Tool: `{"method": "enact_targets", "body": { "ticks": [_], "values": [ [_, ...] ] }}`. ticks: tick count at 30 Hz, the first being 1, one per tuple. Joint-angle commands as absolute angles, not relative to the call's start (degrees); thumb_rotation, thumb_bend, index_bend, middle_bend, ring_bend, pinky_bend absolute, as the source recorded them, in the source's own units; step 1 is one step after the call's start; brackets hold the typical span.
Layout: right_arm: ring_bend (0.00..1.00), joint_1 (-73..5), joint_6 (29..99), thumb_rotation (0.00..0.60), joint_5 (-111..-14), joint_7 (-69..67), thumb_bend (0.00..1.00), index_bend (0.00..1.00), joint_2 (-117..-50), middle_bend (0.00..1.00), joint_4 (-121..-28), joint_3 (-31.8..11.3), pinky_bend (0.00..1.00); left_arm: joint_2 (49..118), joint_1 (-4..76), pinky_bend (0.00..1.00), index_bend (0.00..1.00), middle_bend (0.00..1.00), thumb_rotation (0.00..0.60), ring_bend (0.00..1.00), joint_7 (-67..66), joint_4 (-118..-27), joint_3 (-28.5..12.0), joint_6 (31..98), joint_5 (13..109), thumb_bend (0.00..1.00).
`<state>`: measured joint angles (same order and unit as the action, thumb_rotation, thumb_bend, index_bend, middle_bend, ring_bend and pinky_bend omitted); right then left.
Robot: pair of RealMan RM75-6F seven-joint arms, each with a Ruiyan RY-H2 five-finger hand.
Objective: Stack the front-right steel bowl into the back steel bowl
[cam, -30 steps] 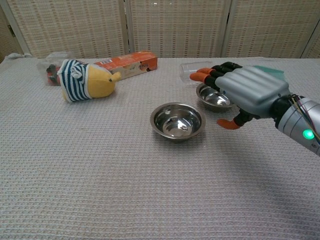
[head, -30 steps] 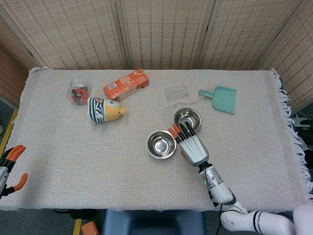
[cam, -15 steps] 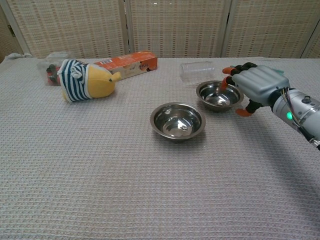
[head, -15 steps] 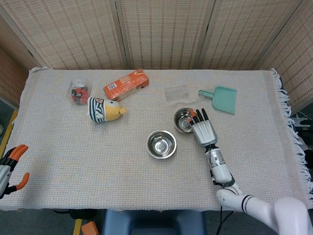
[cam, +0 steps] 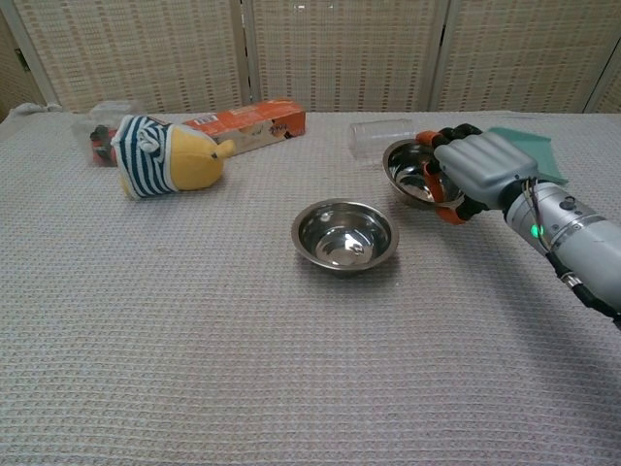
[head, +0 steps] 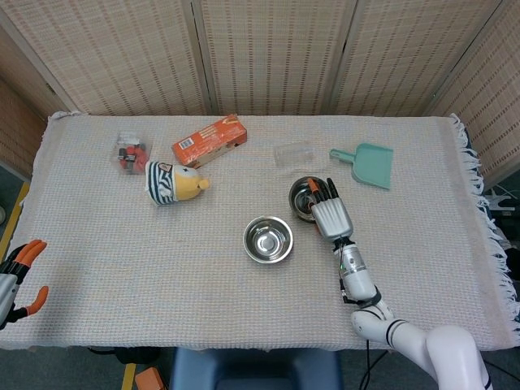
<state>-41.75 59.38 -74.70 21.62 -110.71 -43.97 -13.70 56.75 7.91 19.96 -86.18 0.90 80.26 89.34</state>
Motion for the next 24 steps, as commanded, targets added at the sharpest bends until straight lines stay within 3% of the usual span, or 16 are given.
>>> {"method": "enact_targets", "body": {
  "ticks": [1, 8, 10, 16, 24],
  "values": [
    [0.0, -41.28, 61.22, 0.6, -75.54, 20.76, 0.48, 0.83, -110.32, 0.06, -44.67, -13.38, 0.0, 56.79, 7.84, 0.19, 0.0, 0.0, 0.6, 0.0, 19.8, -86.34, 0.9, 80.51, 89.47, 0.49],
    [0.0, -39.86, 66.11, 0.6, -78.38, 19.19, 0.48, 0.82, -107.6, 0.06, -50.54, -12.3, 0.0, 56.86, 7.81, 0.19, 0.0, 0.0, 0.6, 0.0, 19.4, -86.51, 1.03, 80.66, 89.76, 0.49],
    [0.0, -38.92, 68.65, 0.6, -82.27, 18.58, 0.49, 0.81, -104.33, 0.06, -59.44, -9.59, 0.0, 56.85, 7.85, 0.19, 0.0, 0.0, 0.6, 0.0, 19.33, -86.65, 1.07, 80.62, 89.85, 0.49],
    [0.0, -39.48, 63.41, 0.6, -83.26, 19.85, 0.5, 0.79, -99.96, 0.06, -72.52, -6.43, 0.0, 56.7, 7.79, 0.19, 0.0, 0.0, 0.6, 0.0, 19.59, -86.77, 1.14, 80.86, 90.03, 0.49],
    [0.0, -40.07, 61.08, 0.6, -82.68, 23.83, 0.5, 0.78, -101.68, 0.06, -73.26, -5.51, 0.0, 56.36, 7.53, 0.19, 0.0, 0.0, 0.6, 0.0, 20.93, -86.35, 1.27, 81.39, 90.25, 0.49]
  ]
}}
